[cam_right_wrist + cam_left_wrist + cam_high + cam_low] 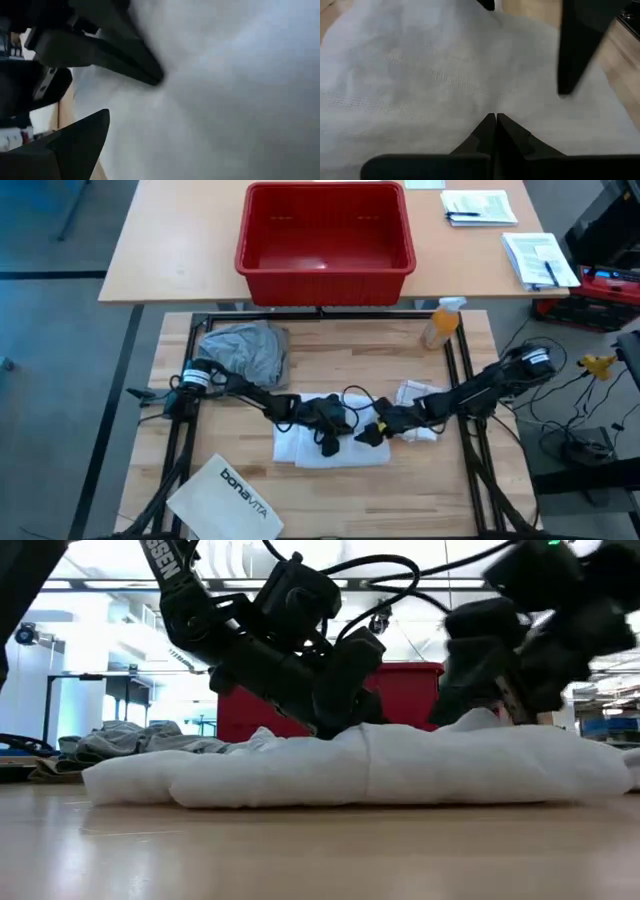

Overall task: Fold laundry
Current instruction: Stack the folded white long sleeve shirt on top of the folded gray shorts

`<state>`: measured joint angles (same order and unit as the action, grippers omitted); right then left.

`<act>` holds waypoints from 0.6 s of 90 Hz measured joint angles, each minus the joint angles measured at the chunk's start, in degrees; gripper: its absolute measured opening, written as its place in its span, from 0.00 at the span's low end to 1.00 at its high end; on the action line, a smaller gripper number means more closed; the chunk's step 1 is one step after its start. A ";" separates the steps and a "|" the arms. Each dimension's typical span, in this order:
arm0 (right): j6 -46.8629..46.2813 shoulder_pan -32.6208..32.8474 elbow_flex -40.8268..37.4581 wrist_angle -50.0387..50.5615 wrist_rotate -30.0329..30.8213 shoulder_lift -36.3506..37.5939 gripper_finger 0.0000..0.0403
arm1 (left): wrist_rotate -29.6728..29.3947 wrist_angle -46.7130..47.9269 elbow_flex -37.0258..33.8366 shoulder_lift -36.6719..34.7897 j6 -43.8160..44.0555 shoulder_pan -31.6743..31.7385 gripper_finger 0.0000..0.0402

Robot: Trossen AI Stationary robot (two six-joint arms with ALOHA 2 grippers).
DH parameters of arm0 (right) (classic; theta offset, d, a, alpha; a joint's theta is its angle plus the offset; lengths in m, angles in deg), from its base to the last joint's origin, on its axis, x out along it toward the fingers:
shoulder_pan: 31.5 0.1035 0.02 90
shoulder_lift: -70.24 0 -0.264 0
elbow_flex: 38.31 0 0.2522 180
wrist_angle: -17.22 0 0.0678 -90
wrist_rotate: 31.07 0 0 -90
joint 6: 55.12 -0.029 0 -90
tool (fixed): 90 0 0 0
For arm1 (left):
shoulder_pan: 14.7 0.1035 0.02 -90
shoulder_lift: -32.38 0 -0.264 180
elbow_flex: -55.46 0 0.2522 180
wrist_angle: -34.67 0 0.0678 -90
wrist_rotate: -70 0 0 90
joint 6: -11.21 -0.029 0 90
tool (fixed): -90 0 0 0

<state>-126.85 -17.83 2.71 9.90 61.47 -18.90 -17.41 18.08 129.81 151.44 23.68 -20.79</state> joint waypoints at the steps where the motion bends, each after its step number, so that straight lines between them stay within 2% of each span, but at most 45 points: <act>1: 0.35 -0.14 0.46 0.03 -0.37 -0.41 0.99 | 0.01 0.01 0.00 0.00 0.01 0.00 0.00; 17: 4.15 -0.68 6.15 -0.16 -4.52 -6.08 0.98 | 0.04 0.10 -0.01 -0.04 0.04 0.00 0.00; 30: 5.06 -0.68 7.19 -0.52 -5.40 -7.63 0.87 | 0.13 0.25 -0.04 -0.79 0.02 -0.01 0.00; 41: 5.83 -0.70 6.91 -0.22 -5.73 -6.98 0.68 | 0.09 0.84 -0.07 -2.01 0.02 0.10 0.00; 54: 5.99 -0.65 6.86 0.17 -6.25 -6.73 0.34 | -0.57 5.81 -0.09 -6.47 -0.44 0.27 0.00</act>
<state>-120.86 -18.48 9.58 10.07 55.22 -25.64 -17.98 23.89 129.73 144.97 23.24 -20.51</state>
